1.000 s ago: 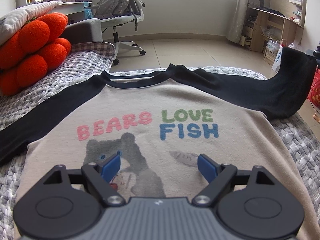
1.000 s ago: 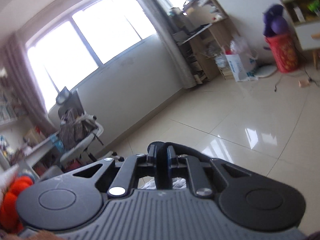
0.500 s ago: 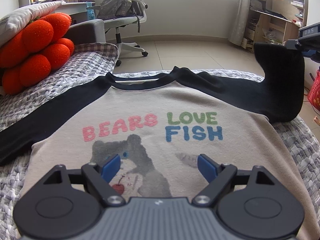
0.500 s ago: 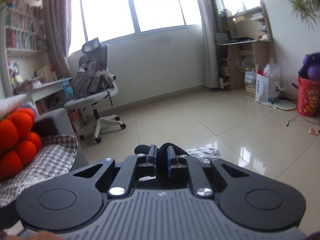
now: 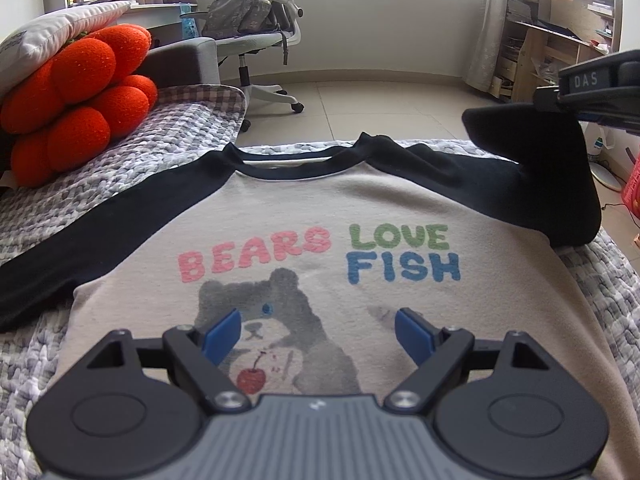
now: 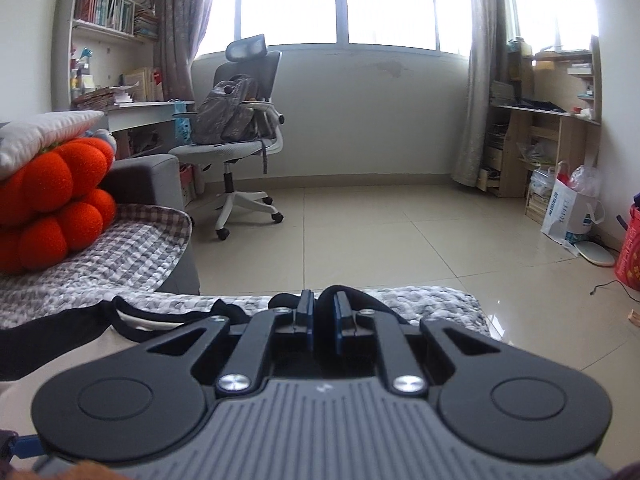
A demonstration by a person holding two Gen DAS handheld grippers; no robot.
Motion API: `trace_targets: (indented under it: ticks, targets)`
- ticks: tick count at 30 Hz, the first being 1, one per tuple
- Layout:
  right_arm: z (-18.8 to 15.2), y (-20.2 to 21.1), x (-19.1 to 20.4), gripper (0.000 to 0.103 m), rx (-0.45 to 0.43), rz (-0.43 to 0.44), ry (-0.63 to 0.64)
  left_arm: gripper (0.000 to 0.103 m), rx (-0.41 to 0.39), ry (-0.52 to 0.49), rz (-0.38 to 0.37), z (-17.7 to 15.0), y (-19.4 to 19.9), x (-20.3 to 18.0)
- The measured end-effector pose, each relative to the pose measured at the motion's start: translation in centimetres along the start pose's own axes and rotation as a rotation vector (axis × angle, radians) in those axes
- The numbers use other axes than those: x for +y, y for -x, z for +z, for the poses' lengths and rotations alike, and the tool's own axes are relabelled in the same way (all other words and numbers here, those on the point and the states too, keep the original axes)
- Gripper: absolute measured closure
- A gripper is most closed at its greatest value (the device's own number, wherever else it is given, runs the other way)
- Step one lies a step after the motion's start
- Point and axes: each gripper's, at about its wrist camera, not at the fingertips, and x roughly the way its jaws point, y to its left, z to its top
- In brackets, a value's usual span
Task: Fold clothes
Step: 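Grasp the black sleeve cuff with the right tool and lift it, then fold the black sleeve with the right tool across the sweatshirt front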
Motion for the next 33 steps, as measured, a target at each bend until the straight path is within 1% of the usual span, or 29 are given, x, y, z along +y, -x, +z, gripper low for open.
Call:
trace_targets:
  ticks: [2,5,7,10,12,14,16,18,20,21,22,24,26,27,30,32,33]
  targets:
    - [-0.2,0.0,0.7,0.091,0.006,0.019,0.005,0.018,0.0,0.008,0.004,0.1,0.0,0.3]
    - [-0.8,0.0,1.5,0.09,0.021,0.073,-0.004,0.018,-0.001,0.027,0.012,0.2,-0.1,0.8]
    - [-1.1,-0.4,1.7,0.09,0.045,0.138,-0.028,0.018,-0.002,0.041,0.018,0.3,-0.2,1.2]
    - [-1.7,-1.4,1.3,0.091,0.11,0.281,-0.088,0.018,-0.004,0.061,0.029,0.4,-0.3,1.7]
    - [-1.9,-2.0,1.1,0.091,0.153,0.352,-0.117,0.018,-0.006,0.075,0.033,0.5,-0.4,1.9]
    - [-2.1,-2.6,0.9,0.089,0.196,0.405,-0.146,0.018,-0.01,0.09,0.032,0.7,-0.4,2.1]
    - [-2.2,-3.2,0.5,0.084,0.25,0.448,-0.19,0.018,-0.014,0.103,0.032,0.8,-0.3,2.2]
    - [-2.1,-3.3,-0.5,0.084,0.289,0.481,-0.252,0.018,-0.019,0.107,0.032,0.9,-0.3,2.2]
    - [-1.6,-3.0,-1.9,0.084,0.306,0.508,-0.316,0.018,-0.025,0.1,0.026,1.0,-0.2,2.1]
    - [-1.3,-2.7,-2.7,0.079,0.307,0.52,-0.348,0.018,-0.029,0.093,0.021,1.1,-0.2,2.0]
    - [-0.9,-2.4,-3.4,0.054,0.303,0.53,-0.378,0.019,-0.034,0.085,0.017,1.2,-0.1,2.0]
    - [-0.2,-1.7,-4.9,0.028,0.286,0.546,-0.434,0.019,-0.042,0.084,0.019,1.7,0.0,1.8]
    - [0.5,-0.8,-6.3,0.028,0.252,0.554,-0.465,0.019,-0.051,0.09,0.022,2.3,0.1,1.6]
    - [0.8,-0.4,-6.9,0.028,0.243,0.541,-0.474,0.019,-0.053,0.092,0.023,2.7,0.1,1.2]
    - [1.3,0.2,-8.7,0.028,0.216,0.463,-0.494,0.019,-0.071,0.057,-0.007,3.9,0.4,-0.6]
    - [1.1,0.2,-9.8,0.028,0.232,0.404,-0.515,0.019,-0.084,0.024,-0.03,4.7,0.4,-2.4]
    - [1.0,0.0,-10.3,0.028,0.245,0.388,-0.533,0.021,-0.089,0.007,-0.045,5.1,0.3,-3.3]
